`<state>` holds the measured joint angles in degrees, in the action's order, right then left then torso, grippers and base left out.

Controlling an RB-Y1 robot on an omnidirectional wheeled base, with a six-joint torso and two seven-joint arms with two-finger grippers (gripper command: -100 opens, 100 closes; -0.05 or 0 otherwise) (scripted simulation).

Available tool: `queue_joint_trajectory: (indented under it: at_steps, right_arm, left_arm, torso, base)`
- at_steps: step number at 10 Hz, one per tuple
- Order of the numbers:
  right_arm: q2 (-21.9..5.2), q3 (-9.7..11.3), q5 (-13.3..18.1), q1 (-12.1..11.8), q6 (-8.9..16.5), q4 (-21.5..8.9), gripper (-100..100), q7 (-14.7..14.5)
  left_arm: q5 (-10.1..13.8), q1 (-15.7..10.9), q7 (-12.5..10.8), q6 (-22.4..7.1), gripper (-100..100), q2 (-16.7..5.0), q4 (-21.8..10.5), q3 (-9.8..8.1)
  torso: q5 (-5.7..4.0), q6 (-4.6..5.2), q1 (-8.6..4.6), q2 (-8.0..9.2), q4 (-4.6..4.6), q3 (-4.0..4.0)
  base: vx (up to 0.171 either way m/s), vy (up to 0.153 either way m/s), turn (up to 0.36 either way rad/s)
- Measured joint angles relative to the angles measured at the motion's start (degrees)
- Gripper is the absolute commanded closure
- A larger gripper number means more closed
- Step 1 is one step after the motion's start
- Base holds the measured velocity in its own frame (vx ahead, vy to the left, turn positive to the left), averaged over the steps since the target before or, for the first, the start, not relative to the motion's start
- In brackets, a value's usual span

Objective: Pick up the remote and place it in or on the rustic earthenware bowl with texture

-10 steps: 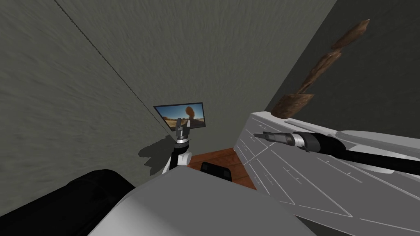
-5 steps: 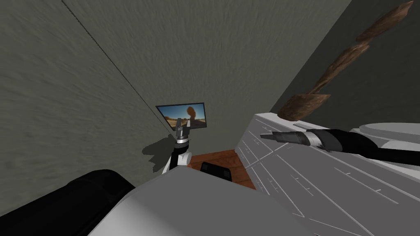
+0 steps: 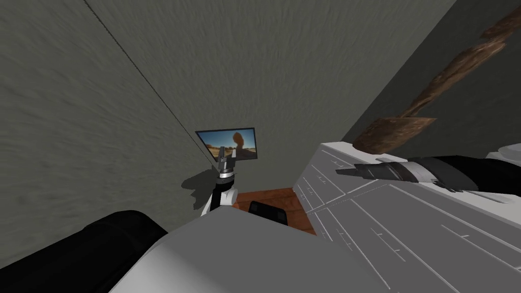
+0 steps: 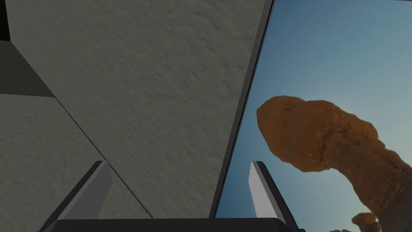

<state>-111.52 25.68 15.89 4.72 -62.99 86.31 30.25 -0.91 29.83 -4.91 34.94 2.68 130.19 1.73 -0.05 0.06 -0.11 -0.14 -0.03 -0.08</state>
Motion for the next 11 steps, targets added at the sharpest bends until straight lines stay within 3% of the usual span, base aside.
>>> queue_joint_trajectory:
  at_steps: [1,3,4,5,6,7,10,11]
  right_arm:
    - [0.4,-0.2,1.7,0.8,-0.4,-0.5,-100,1.1]
    - [-2.6,1.8,3.3,2.0,-1.6,-2.4,-100,2.1]
    - [-4.9,4.2,3.2,2.3,-2.8,-4.5,-100,0.9]
    - [-5.6,4.4,4.6,2.7,-3.6,-5.5,-100,1.2]
    - [-7.9,6.3,5.2,3.4,-3.8,-5.9,-100,1.6]
    - [-8.2,6.3,6.7,3.5,-4.3,-7.0,-100,2.1]
    - [-12.9,11.7,9.5,4.8,-6.7,-10.7,-100,2.2]
    - [-14.7,13.5,10.3,5.3,-8.6,-12.9,-100,1.8]
  left_arm:
    - [0.0,0.0,0.0,0.0,0,0.0,0.0,0.0]
    - [0.0,0.0,0.0,0.0,0,0.0,0.0,0.0]
    - [0.0,0.0,0.0,0.0,0,0.0,0.0,0.0]
    - [0.0,0.0,0.0,0.0,0,0.0,0.0,0.0]
    - [0.0,0.0,0.0,0.0,0,0.0,0.0,0.0]
    - [0.0,0.0,0.0,0.0,0,0.0,0.0,0.0]
    - [0.0,0.0,0.0,0.0,0,0.0,0.0,-0.01]
    - [0.0,0.0,0.0,0.0,0,0.0,0.0,-0.01]
  torso:
    - [-0.01,0.01,0.02,0.05,0.01,0.03]
    - [0.0,0.01,-0.01,-0.02,-0.01,-0.01]
    - [-0.01,0.0,-0.08,-0.06,-0.01,-0.03]
    - [-0.04,0.01,-0.11,-0.08,-0.02,-0.05]
    - [-0.03,0.0,-0.15,-0.1,-0.03,-0.06]
    - [-0.06,0.01,-0.15,-0.07,-0.03,-0.05]
    - [-0.1,0.01,-0.29,-0.19,-0.06,-0.12]
    - [-0.07,0.01,-0.26,-0.14,-0.04,-0.08]
  base:
    - [0.05,-0.014,0.092]
    - [0.059,-0.033,0.098]
    - [0.067,-0.05,0.056]
    - [0.071,-0.063,0.111]
    - [0.056,-0.056,0.055]
    - [0.063,-0.057,0.09]
    - [0.093,-0.097,0.092]
    - [0.068,-0.081,0.037]
